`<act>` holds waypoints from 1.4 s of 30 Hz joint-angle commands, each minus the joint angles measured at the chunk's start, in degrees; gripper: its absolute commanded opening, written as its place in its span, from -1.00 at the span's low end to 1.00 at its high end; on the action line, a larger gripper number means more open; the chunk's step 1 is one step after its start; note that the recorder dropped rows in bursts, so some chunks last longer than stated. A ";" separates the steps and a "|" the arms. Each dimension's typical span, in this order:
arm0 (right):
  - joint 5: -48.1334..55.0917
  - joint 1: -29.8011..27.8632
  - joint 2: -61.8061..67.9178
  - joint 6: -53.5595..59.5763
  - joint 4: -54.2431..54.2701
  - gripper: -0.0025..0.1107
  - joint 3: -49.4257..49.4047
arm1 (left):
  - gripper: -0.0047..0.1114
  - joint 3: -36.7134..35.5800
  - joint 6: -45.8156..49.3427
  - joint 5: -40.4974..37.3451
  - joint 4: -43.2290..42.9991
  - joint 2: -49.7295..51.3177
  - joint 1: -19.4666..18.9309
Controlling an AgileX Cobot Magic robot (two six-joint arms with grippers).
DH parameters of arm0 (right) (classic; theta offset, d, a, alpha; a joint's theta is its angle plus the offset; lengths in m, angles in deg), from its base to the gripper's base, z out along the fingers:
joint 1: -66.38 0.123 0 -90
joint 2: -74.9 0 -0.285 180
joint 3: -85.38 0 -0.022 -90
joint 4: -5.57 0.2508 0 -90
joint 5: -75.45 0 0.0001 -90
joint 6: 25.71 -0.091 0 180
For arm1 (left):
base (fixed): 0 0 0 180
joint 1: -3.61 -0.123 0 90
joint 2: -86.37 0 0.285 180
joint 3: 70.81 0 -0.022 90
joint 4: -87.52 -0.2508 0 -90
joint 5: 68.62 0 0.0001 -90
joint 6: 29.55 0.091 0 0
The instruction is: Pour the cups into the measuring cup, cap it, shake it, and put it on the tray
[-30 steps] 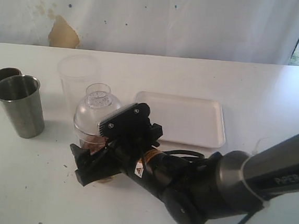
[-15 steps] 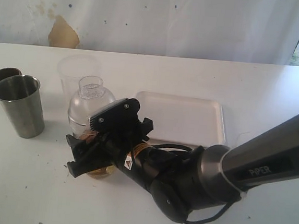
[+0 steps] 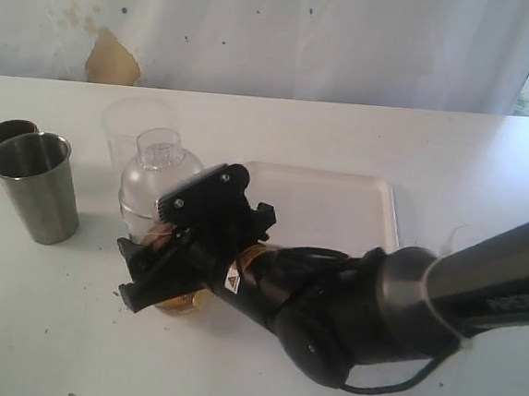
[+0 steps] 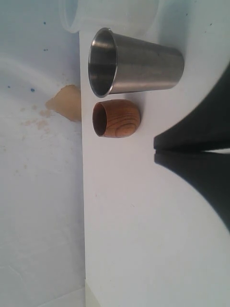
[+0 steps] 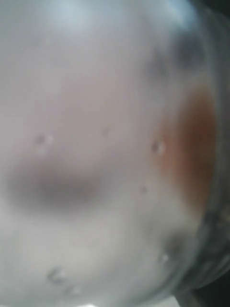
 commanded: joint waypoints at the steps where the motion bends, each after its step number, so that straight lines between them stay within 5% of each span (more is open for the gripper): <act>1: 0.00 -0.75 -11.64 5.74 4.00 -0.96 0.13 | -0.92 -0.32 -0.18 -0.10 -0.05 -0.20 0.01; 4: -2.82 -4.89 -14.30 7.84 17.43 -0.96 0.24 | -0.92 -0.32 -0.18 -0.10 -0.05 -0.20 0.01; 6: -2.05 -5.95 -14.82 -3.61 5.92 -0.96 0.51 | -0.92 -0.32 -0.18 -0.10 -0.05 -0.20 0.01; 8: 1.68 -3.33 -15.78 -8.08 -16.47 -0.96 1.64 | -0.92 -0.32 -0.18 -0.10 -0.05 -0.20 0.01; 9: 4.30 -2.15 -16.00 -1.98 -13.75 -0.96 2.26 | -0.92 -0.32 -0.18 -0.10 -0.05 -0.20 0.01; 11: 2.96 -2.71 -15.66 18.91 17.76 -0.96 2.99 | -0.92 -0.32 -0.18 -0.10 -0.05 -0.20 0.01; 12: 1.92 -3.94 -16.58 15.78 25.05 -0.96 2.99 | -0.92 -0.32 -0.18 -0.10 -0.05 -0.20 0.01; 14: 8.53 -1.11 -19.44 10.51 -2.53 -0.96 2.88 | -0.92 -0.32 -0.18 -0.10 -0.05 -0.20 0.01; 15: 5.92 -1.74 -19.27 16.02 6.28 -0.96 2.88 | -0.92 -0.32 -0.18 -0.10 -0.05 -0.20 0.01; 16: 2.07 -5.05 -18.38 21.36 30.73 -0.96 4.26 | -0.92 -0.32 -0.18 -0.11 -0.05 -0.20 0.01; 17: 6.34 -5.90 -19.31 18.38 26.91 -0.96 4.54 | -0.92 -0.32 -0.18 -0.12 -0.20 -0.20 0.01; 18: 15.66 -3.55 -22.21 8.88 0.14 -0.96 4.76 | -0.92 -0.32 -0.18 -0.12 -0.20 -0.20 0.01; 19: 14.59 -2.18 -22.32 9.59 -3.08 -0.96 4.59 | -0.92 -0.32 -0.18 -0.12 -0.20 -0.20 0.01; 20: 5.37 -5.14 -20.94 21.73 21.85 -0.96 4.84 | -0.92 -0.32 -0.18 0.02 -0.20 -0.20 0.01; 21: 10.96 -8.31 -20.67 22.05 30.03 -0.96 6.94 | -0.92 -0.32 -0.18 -0.08 -0.20 -0.20 0.01; 23: 19.92 -4.05 -23.18 11.01 0.44 -0.96 6.61 | -0.92 -0.32 -0.18 -0.08 -0.20 -0.20 0.01; 24: 15.12 -3.42 -22.97 15.64 1.46 -0.96 5.58 | -0.92 -0.32 -0.18 -0.08 -0.20 -0.20 0.01; 25: 8.05 -6.94 -21.33 24.23 26.12 -0.96 6.24 | -0.92 -0.32 -0.18 0.03 -0.20 -0.20 0.01; 26: 11.47 -9.20 -21.04 23.56 33.48 -0.96 7.49 | -0.92 -0.32 -0.18 -0.10 -0.20 -0.20 0.01; 27: 25.53 -9.38 -22.36 19.60 17.85 -0.96 8.99 | -0.92 -0.32 -0.18 -0.10 -0.20 -0.20 0.01; 28: 24.44 -6.01 -23.29 17.95 7.71 -0.96 8.01 | -0.92 -0.32 -0.18 -0.10 -0.20 -0.20 0.01; 30: 11.46 -7.42 -22.61 22.76 18.71 -0.96 6.08 | -0.92 -0.32 -0.18 -0.10 -0.20 -0.20 0.01; 31: 8.73 -9.68 -22.36 20.55 30.64 -0.96 6.44 | -0.92 -0.32 -0.18 0.01 -0.20 -0.20 0.01; 32: 11.61 -11.45 -22.49 15.17 31.01 -0.96 7.09 | -0.92 -0.32 -0.18 -0.10 -0.20 -0.20 0.01; 35: 21.30 -7.78 -24.74 0.62 -11.99 -0.96 8.14 | -0.92 -0.32 -0.18 -0.10 -0.20 -0.20 0.01; 36: 19.99 -8.12 -24.40 3.01 -11.17 -0.96 8.14 | -0.92 -0.32 -0.18 -0.10 -0.20 -0.20 0.01; 38: 19.12 -14.02 -22.40 7.47 17.79 -0.96 10.19 | -0.92 -0.32 -0.18 0.03 -0.20 -0.20 0.01; 40: 25.18 -13.25 -22.42 10.76 2.21 -0.96 10.89 | -0.92 -0.32 -0.18 -0.09 -0.20 -0.20 0.01; 42: 25.02 -13.80 -20.38 12.97 2.57 -0.96 11.00 | -0.92 -0.32 -0.18 -0.09 -0.20 -0.20 0.01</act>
